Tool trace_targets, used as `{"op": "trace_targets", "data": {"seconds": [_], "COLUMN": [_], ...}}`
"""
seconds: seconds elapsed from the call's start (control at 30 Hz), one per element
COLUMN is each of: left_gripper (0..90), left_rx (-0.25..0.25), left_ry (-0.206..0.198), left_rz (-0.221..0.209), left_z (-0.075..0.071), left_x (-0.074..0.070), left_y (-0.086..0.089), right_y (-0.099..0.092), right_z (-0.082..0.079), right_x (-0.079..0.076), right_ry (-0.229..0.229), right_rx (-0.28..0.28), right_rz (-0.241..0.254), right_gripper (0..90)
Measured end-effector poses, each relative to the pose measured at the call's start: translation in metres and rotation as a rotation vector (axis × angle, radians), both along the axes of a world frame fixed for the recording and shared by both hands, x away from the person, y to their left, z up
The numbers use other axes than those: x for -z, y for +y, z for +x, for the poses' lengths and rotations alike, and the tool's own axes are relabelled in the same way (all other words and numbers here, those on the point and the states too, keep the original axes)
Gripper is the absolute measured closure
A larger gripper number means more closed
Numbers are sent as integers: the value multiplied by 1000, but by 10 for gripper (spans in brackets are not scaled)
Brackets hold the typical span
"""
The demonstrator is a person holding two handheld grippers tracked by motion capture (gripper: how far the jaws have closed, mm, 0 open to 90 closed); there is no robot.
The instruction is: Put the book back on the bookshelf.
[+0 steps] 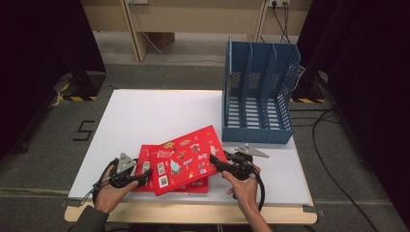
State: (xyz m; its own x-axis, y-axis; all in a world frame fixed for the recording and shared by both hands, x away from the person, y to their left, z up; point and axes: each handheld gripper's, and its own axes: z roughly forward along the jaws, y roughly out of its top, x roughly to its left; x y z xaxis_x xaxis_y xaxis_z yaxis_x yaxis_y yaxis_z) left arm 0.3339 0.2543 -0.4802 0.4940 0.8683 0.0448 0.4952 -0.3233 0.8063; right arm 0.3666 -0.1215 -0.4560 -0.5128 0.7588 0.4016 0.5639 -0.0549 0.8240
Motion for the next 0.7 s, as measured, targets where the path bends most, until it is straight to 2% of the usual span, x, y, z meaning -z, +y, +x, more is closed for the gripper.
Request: {"op": "trace_targets", "data": {"seconds": [0.1, 0.13, 0.2, 0.27, 0.33, 0.47, 0.5, 0.7], "left_gripper": [316, 316, 315, 313, 303, 288, 283, 217], "left_rx": [4, 7, 12, 20, 23, 20, 18, 34], "left_ry": [-7, -8, -5, -7, -15, -15, -15, -7], "left_rz": [2, 1, -1, -2, 18, 16, 10, 13], "left_z": [0, 0, 0, 0, 1, 1, 1, 4], "left_x": [0, 0, 0, 1, 0, 0, 0, 0], "left_y": [-2, -3, -5, -8, -10, -11, -11, -14], "right_y": [-1, -1, 1, 7, 14, 22, 23, 31], "right_z": [0, 1, 2, 2, 1, -2, -2, -4], "right_x": [-4, -4, -3, -5, -7, -14, -15, -32], "right_ry": [-11, -15, 1, 11, -16, -42, -65, -138], "right_rx": [18, 13, -4, -25, -38, -33, -36, -37], "right_rz": [53, 69, 138, 165, 148, 138, 119, 58], "right_gripper": [490, 505, 541, 570, 576, 589, 591, 626]}}
